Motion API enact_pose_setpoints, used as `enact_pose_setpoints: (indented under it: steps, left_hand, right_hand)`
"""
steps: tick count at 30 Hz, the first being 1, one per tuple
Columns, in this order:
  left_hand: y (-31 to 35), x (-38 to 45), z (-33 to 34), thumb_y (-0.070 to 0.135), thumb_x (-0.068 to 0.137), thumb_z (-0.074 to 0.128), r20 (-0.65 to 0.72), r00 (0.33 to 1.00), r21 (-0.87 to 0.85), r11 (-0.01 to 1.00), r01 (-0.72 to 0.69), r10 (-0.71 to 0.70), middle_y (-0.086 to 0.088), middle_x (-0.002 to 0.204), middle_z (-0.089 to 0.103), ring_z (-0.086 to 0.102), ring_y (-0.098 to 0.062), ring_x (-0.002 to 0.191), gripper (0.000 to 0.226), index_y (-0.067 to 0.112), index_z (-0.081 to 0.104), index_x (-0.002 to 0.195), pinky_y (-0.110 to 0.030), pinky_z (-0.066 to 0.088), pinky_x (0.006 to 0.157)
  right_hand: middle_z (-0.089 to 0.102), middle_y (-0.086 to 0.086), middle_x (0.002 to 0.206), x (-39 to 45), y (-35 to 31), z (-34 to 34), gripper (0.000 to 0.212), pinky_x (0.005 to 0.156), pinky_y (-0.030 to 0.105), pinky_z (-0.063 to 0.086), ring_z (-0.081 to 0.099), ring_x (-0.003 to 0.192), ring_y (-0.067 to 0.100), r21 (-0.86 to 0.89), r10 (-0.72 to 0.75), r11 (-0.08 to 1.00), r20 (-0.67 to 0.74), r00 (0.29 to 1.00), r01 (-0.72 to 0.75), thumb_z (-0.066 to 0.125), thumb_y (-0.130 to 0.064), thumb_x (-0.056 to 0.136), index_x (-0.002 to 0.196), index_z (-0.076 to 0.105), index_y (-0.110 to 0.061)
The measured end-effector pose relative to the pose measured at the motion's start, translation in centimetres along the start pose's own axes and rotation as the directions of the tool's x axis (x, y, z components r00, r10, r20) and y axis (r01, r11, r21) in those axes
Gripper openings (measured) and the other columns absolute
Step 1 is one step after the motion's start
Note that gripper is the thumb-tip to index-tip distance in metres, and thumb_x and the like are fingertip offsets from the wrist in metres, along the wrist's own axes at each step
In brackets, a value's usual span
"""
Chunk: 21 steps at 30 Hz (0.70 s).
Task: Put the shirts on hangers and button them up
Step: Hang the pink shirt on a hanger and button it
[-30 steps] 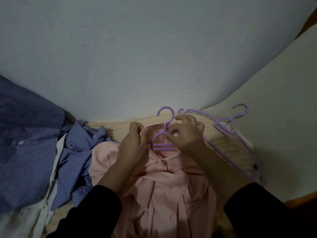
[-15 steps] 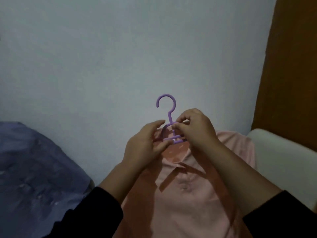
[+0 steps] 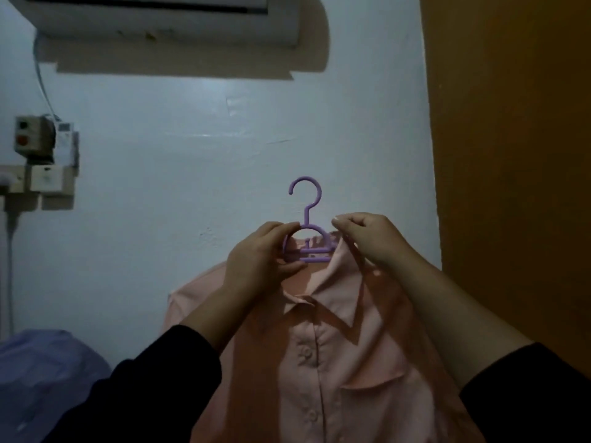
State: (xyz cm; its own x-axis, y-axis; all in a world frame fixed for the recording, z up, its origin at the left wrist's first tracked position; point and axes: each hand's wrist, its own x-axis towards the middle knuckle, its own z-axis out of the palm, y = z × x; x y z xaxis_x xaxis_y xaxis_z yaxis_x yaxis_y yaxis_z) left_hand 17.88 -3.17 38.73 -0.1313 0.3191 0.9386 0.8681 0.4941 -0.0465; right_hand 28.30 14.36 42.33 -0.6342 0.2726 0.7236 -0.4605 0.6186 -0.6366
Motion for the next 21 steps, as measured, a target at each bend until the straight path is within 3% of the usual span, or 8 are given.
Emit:
enact_pose_setpoints:
  steps: [2,4,6,9,12,15,18,21]
  left_hand:
    - [-1.2,0.2,-1.1,0.027,0.063,0.086,-0.006,0.998,-0.033,0.997,0.068,-0.068,0.004,0.113,0.062,0.062,-0.015,0.087,0.065,0.026,0.062,0.124,-0.028,0.051,0.071]
    - [-2.5,0.5,-2.1,0.026,0.063,0.087,-0.016,0.993,-0.055,0.991,0.12,-0.121,0.003,0.114,0.061,0.062,-0.015,0.089,0.065,0.025,0.062,0.124,-0.028,0.051,0.075]
    - [-3.8,0.7,-2.8,0.024,0.062,0.088,-0.035,0.988,-0.06,0.987,0.147,-0.15,0.001,0.114,0.061,0.062,-0.017,0.091,0.066,0.023,0.062,0.123,-0.031,0.052,0.079]
    - [-5.6,1.1,-3.7,0.021,0.06,0.089,-0.063,0.979,-0.057,0.98,0.19,-0.193,-0.003,0.115,0.062,0.062,-0.021,0.096,0.067,0.02,0.063,0.122,-0.036,0.053,0.085]
    - [-6.9,1.5,-4.5,0.02,0.06,0.089,-0.07,0.967,-0.062,0.968,0.243,-0.247,-0.005,0.116,0.06,0.06,-0.021,0.101,0.069,0.019,0.062,0.124,-0.036,0.051,0.089]
    - [-7.3,1.6,-5.1,0.02,0.06,0.089,-0.062,0.962,-0.049,0.963,0.264,-0.267,-0.006,0.118,0.059,0.057,-0.02,0.103,0.07,0.019,0.061,0.125,-0.035,0.049,0.09]
    - [-7.5,1.5,-5.6,0.021,0.061,0.089,-0.063,0.961,-0.03,0.963,0.267,-0.268,-0.006,0.119,0.059,0.057,-0.021,0.102,0.07,0.019,0.061,0.125,-0.035,0.049,0.09]
    - [-7.9,1.2,-6.3,0.021,0.061,0.089,-0.046,0.957,-0.015,0.959,0.285,-0.285,-0.006,0.121,0.058,0.056,-0.017,0.098,0.071,0.02,0.059,0.126,-0.031,0.048,0.086]
  right_hand:
    - [0.066,0.005,0.101,-0.3,0.2,-1.4,0.029,0.061,0.008,0.044,0.057,0.073,0.005,-0.028,0.084,0.996,0.049,0.995,-0.082,0.056,-0.024,0.094,0.11,0.067,-0.003]
    - [0.066,0.017,0.115,-0.6,0.9,-2.4,0.034,0.078,0.027,0.05,0.064,0.092,0.024,-0.151,0.174,0.976,0.091,0.981,-0.159,0.059,-0.026,0.092,0.11,0.067,0.002]
    - [0.062,0.025,0.114,-0.9,1.6,-2.6,0.033,0.081,0.043,0.05,0.06,0.104,0.038,-0.218,0.221,0.957,0.113,0.969,-0.193,0.065,-0.024,0.087,0.104,0.068,0.004]
    - [0.07,0.019,0.098,-0.6,2.3,-2.7,0.009,0.079,0.04,0.054,0.066,0.086,0.027,-0.013,0.262,0.965,0.037,0.964,-0.262,0.074,-0.013,0.079,0.086,0.072,-0.008]
    - [0.067,0.01,0.079,-0.2,2.7,-2.3,0.013,0.064,0.026,0.051,0.06,0.068,0.016,0.32,0.329,0.894,0.011,0.944,-0.315,0.074,-0.005,0.076,0.087,0.068,-0.004]
    - [0.065,0.006,0.074,0.0,3.2,-1.7,0.01,0.067,0.028,0.044,0.057,0.069,0.016,0.348,0.334,0.88,0.035,0.942,-0.324,0.075,-0.007,0.075,0.08,0.066,-0.009]
    - [0.065,0.005,0.085,0.2,3.9,-1.5,0.01,0.072,0.033,0.045,0.058,0.078,0.018,0.374,0.375,0.836,0.146,0.915,-0.402,0.065,-0.02,0.087,0.091,0.066,-0.01]
    - [0.064,0.003,0.085,0.0,4.9,-1.7,0.017,0.065,0.031,0.038,0.055,0.073,0.016,0.338,0.439,0.796,0.248,0.864,-0.502,0.054,-0.022,0.095,0.089,0.065,-0.01]
